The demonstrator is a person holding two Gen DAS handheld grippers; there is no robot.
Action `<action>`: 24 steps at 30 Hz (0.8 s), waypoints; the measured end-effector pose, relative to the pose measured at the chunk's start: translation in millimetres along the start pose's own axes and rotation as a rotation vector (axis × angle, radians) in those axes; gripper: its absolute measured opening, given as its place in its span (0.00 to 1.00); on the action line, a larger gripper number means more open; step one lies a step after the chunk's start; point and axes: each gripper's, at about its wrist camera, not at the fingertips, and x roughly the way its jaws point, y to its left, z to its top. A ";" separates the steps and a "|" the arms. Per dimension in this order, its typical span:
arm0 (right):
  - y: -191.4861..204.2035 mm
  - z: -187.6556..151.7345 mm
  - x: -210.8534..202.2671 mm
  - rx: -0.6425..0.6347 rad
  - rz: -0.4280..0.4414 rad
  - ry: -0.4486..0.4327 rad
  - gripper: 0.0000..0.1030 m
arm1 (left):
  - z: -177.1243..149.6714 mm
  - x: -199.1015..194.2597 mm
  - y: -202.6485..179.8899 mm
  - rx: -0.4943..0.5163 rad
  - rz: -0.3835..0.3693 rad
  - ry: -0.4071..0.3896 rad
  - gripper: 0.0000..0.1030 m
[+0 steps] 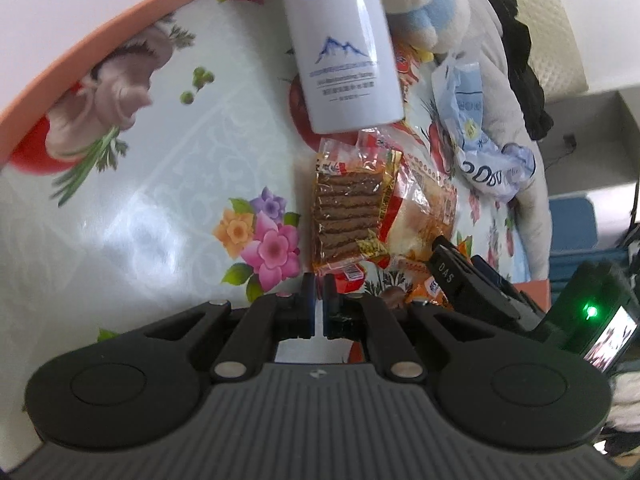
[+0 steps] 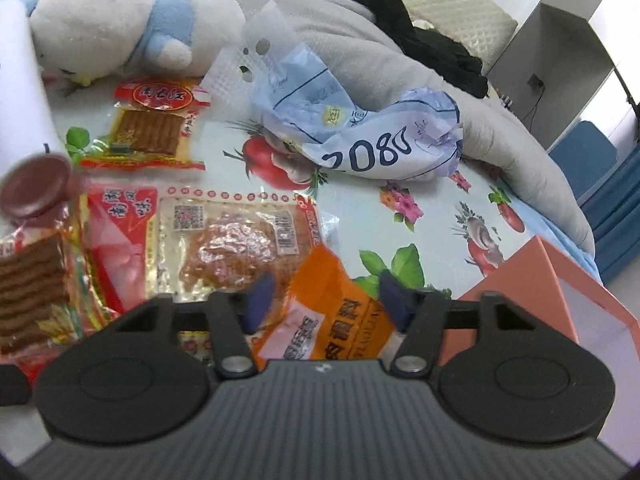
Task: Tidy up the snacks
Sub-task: 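Close the right tool on the orange pack while the left tool holds the spicy strip pack, then carry the spicy strip pack and orange pack over the deep pink box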
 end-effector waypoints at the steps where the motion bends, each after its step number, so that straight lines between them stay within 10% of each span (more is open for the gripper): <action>1: 0.0 -0.7 0.6 0.002 0.006 0.004 0.42 | -0.3 0.4 -0.7 0.004 0.001 0.000 0.03; 11: -1.8 -11.1 -0.1 0.009 0.046 0.026 0.07 | -2.1 -1.7 -2.4 0.039 0.011 -0.001 0.03; 24: -24.6 -41.5 -86.9 0.240 0.178 -0.037 0.06 | -26.5 -39.2 -25.0 0.205 0.041 -0.022 0.03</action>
